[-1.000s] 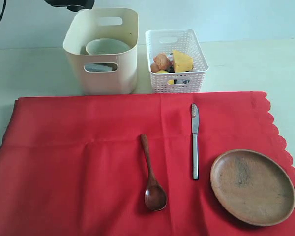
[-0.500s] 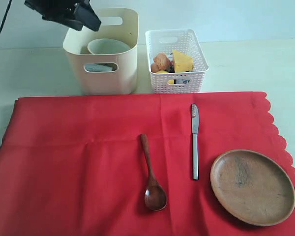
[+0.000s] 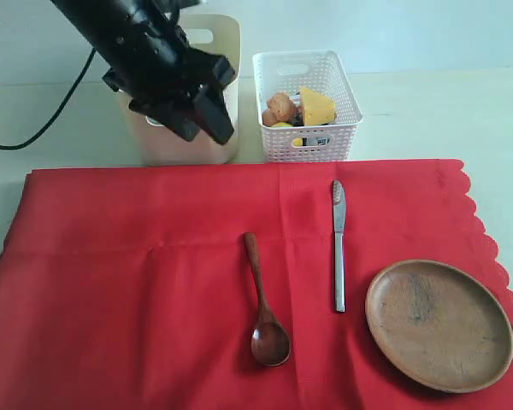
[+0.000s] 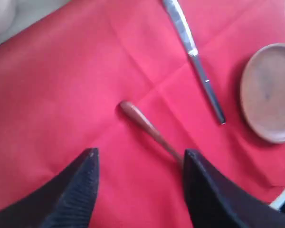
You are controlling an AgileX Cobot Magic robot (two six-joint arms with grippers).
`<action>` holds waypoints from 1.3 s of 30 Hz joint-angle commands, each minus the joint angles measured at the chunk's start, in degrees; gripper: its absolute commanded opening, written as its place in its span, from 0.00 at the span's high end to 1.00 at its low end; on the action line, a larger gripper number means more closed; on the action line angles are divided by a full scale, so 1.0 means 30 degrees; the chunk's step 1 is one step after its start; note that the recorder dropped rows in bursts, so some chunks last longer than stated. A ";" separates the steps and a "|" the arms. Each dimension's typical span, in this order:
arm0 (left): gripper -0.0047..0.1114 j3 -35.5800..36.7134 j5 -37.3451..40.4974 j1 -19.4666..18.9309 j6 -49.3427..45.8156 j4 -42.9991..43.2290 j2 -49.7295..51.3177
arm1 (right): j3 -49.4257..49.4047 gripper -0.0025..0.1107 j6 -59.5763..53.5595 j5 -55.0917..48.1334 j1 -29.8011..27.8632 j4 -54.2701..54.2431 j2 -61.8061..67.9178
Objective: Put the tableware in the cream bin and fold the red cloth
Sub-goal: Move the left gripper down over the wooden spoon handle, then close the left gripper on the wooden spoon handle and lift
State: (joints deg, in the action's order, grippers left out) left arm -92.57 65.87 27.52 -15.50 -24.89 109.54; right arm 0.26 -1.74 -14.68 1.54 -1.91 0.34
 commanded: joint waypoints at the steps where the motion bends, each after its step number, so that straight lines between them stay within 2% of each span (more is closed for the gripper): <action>1: 0.51 0.0845 -0.0470 0.2187 0.3478 0.4299 -0.0194 | -0.0086 0.98 -0.0063 0.0232 -0.0074 -0.0032 -0.0114; 5: 0.51 0.1791 -0.1573 0.4207 0.6406 0.5335 -0.0194 | -0.0086 0.98 -0.0063 0.0232 -0.0074 -0.0032 -0.0114; 8: 0.51 0.1987 -0.2173 0.5154 0.7978 0.5530 0.0105 | -0.0086 0.98 -0.0063 0.0232 -0.0074 -0.0032 -0.0114; 13: 0.60 0.1987 -0.3102 0.6813 1.0571 0.6282 0.1688 | -0.0086 0.98 -0.0063 0.0232 -0.0074 -0.0032 -0.0114; 18: 0.55 0.1987 -0.3185 0.7311 1.1941 0.7153 0.2621 | -0.0086 0.98 -0.0063 0.0232 -0.0074 -0.0032 -0.0114; 24: 0.55 0.1987 -0.3448 0.7398 1.3822 0.7686 0.3291 | -0.0086 0.98 -0.0063 0.0232 -0.0074 -0.0032 -0.0114; 39: 0.55 0.1987 -0.3237 0.7458 1.5277 0.7687 0.4377 | -0.0086 0.98 -0.0063 0.0232 -0.0074 -0.0032 -0.0114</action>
State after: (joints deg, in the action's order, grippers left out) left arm -86.71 56.46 49.67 29.33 -1.88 122.57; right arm 0.26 -1.74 -14.68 1.54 -1.91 0.34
